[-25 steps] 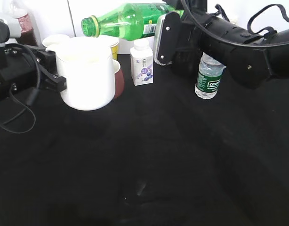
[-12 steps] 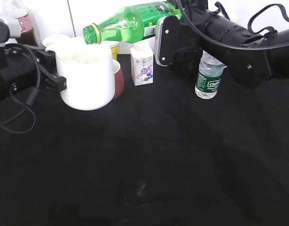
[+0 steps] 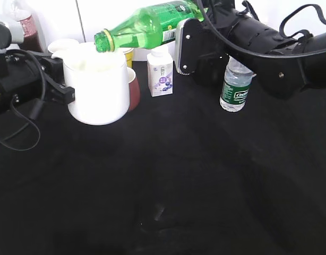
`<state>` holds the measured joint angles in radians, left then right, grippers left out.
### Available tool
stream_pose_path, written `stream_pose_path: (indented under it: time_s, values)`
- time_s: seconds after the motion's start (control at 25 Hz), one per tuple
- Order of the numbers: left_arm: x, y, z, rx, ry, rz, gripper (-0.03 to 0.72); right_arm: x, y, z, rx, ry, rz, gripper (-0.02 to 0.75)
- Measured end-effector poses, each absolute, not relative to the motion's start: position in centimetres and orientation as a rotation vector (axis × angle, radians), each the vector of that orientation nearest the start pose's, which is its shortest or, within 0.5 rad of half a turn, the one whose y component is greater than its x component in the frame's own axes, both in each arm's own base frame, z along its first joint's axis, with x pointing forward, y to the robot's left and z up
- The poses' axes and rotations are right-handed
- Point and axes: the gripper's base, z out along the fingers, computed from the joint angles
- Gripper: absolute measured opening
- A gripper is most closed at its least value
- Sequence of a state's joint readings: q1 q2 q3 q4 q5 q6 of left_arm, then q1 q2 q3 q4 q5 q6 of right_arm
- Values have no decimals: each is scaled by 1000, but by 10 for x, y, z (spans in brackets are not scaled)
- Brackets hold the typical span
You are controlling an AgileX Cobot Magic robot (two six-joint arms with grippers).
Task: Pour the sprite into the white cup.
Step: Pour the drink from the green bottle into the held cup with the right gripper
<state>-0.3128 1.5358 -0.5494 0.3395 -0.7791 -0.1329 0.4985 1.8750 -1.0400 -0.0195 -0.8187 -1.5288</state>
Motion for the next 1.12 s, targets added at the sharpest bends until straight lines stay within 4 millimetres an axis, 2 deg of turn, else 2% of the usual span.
stream_pose_path:
  time_s: [0.84,1.0,1.12]
  values:
    - [269,-109,210,540,1646,-347,54,360,198,236,-1315,776,-849,377]
    - [269,-110,214,530,1608,-359,54,360,198,236,-1245,854,-741,377]
    - [270,-109,217,485,1582,-367,54,361,197,236,-1148,956,-599,377]
